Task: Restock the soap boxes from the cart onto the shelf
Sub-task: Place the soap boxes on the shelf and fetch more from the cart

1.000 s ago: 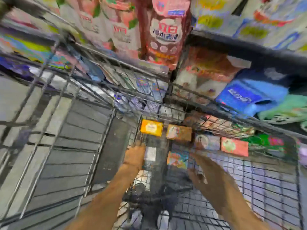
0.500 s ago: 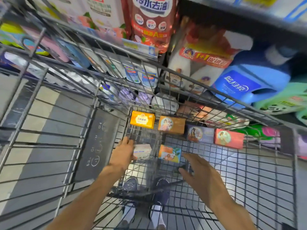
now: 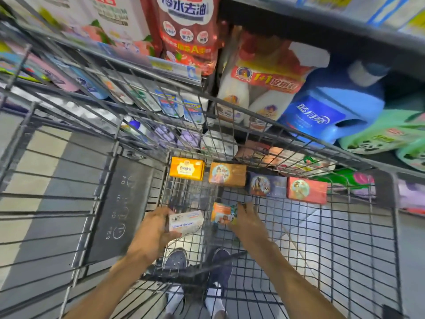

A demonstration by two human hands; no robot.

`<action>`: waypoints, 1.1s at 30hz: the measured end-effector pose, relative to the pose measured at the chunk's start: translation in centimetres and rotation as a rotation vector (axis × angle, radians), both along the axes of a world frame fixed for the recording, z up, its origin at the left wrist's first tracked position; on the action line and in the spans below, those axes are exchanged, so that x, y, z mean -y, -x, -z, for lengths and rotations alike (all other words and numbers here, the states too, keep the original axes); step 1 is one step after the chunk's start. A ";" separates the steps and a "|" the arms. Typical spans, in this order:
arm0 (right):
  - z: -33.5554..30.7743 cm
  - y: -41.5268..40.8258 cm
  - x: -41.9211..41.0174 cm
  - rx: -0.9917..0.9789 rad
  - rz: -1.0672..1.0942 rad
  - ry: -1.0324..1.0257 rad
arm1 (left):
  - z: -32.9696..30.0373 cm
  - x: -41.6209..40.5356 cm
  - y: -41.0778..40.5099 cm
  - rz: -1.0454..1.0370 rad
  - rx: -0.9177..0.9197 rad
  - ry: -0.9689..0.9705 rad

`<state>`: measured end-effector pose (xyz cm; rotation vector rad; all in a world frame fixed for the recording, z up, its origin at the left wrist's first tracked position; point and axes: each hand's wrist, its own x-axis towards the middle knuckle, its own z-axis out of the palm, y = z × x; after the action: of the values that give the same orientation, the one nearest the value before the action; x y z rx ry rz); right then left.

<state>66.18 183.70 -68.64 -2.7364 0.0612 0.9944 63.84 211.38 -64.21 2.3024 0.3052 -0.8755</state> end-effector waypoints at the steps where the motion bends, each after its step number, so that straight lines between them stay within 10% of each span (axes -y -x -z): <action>1: 0.5 0.1 0.0 -0.020 0.019 -0.002 | 0.0 0.0 0.0 0.005 0.005 -0.006; 21: -4.6 1.3 3.1 -0.085 0.646 -0.766 | -4.5 0.3 -1.1 -0.263 -0.047 0.162; 33: -29.8 6.2 10.2 0.349 0.914 -1.088 | -23.0 7.6 -4.1 -0.087 0.122 0.463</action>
<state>59.96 173.47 -38.88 -1.5256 0.4877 0.1483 67.97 203.77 -41.25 1.8872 0.1299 -0.6755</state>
